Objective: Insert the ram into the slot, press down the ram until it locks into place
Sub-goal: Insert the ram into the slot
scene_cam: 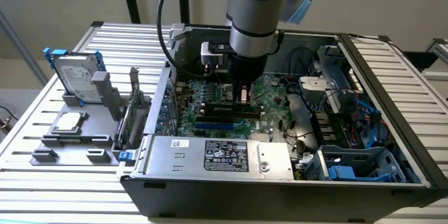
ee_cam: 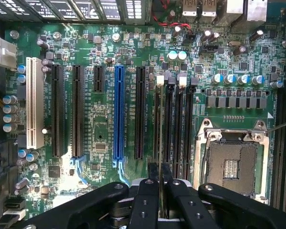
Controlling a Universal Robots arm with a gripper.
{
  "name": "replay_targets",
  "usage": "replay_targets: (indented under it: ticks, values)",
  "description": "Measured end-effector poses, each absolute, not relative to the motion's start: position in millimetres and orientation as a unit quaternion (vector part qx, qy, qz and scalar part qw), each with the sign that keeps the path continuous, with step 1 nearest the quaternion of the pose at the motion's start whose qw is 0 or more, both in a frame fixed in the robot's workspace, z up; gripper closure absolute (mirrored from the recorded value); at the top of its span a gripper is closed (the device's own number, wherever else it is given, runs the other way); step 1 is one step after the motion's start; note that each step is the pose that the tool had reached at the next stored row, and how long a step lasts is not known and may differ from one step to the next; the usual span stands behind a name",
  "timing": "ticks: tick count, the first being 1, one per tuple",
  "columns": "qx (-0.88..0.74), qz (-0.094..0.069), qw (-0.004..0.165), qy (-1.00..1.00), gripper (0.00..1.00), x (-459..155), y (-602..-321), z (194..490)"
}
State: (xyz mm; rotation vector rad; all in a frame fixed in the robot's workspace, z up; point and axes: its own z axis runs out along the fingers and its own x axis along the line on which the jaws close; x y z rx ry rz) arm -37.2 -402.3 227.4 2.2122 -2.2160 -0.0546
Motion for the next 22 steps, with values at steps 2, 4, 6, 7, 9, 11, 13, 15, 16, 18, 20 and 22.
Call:
replay_targets:
  ticks: [2, 4, 6, 7, 9, 11, 13, 15, 16, 18, 20, 22]
  values:
    - [0.706, -0.017, 0.005, -0.708, 0.87, -37.2, -402.1, 227.0]
    - [0.706, -0.017, 0.005, -0.708, 0.87, -37.2, -401.9, 226.6]
    - [0.706, -0.017, 0.005, -0.708, 0.87, -37.2, -401.7, 226.2]
    - [0.706, -0.017, 0.005, -0.708, 0.87, -37.2, -401.5, 226.0]
    - [0.706, -0.017, 0.005, -0.708, 0.87, -37.2, -401.3, 225.7]
    - [0.706, -0.017, 0.005, -0.708, 0.87, -37.2, -401.0, 225.3]
    - [0.706, -0.017, 0.005, -0.708, 0.87, -37.1, -400.7, 225.0]
    - [0.706, -0.017, 0.005, -0.708, 0.87, -37.0, -400.2, 225.0]
    - [0.706, -0.017, 0.005, -0.708, 0.87, -37.1, -400.0, 225.0]
    - [0.707, -0.017, 0.005, -0.707, 0.87, -37.0, -399.8, 225.0]
    - [0.707, -0.016, 0.006, -0.707, 0.87, -37.0, -399.7, 224.9]
    - [0.708, -0.015, 0.006, -0.706, 0.87, -37.0, -399.7, 224.9]
